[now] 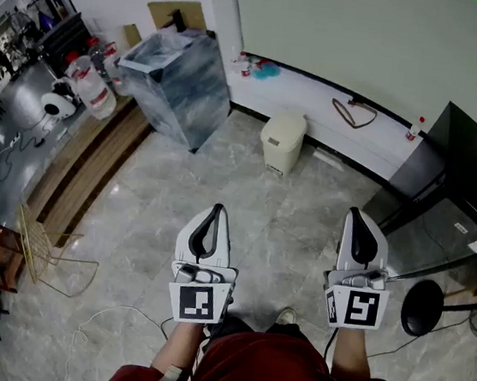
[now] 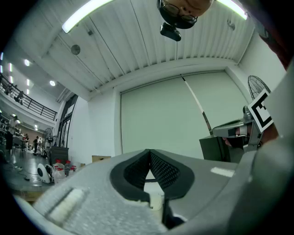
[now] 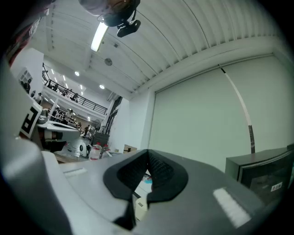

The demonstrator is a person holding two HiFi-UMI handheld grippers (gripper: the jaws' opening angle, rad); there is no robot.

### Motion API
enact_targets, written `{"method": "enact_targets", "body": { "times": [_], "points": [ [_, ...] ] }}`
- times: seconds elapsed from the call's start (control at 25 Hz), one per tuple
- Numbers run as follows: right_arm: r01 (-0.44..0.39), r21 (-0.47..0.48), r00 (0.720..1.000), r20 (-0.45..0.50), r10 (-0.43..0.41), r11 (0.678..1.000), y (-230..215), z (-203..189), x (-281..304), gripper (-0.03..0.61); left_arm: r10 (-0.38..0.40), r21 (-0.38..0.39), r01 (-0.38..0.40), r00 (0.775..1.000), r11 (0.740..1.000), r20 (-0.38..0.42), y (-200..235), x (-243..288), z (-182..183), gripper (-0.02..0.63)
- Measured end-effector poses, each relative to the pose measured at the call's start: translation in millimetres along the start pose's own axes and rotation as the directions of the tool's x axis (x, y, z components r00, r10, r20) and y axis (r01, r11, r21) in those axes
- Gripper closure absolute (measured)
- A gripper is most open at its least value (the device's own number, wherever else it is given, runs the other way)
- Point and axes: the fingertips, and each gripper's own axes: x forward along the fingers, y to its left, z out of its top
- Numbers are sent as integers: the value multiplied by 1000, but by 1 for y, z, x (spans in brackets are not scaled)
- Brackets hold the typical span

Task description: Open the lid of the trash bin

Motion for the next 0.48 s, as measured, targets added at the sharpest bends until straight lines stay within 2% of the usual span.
{"method": "enact_targets", "body": {
  "times": [0.16, 0.48],
  "points": [
    [-31, -39, 999, 5, 31, 999, -39, -7, -15, 578, 20, 6, -20, 1000, 1000, -9, -37, 7, 8, 609],
    [-51, 20, 999, 18, 51, 998, -79, -13, -26, 578, 50, 42, -49, 999, 998, -22, -77, 13, 22, 609]
  ]
}}
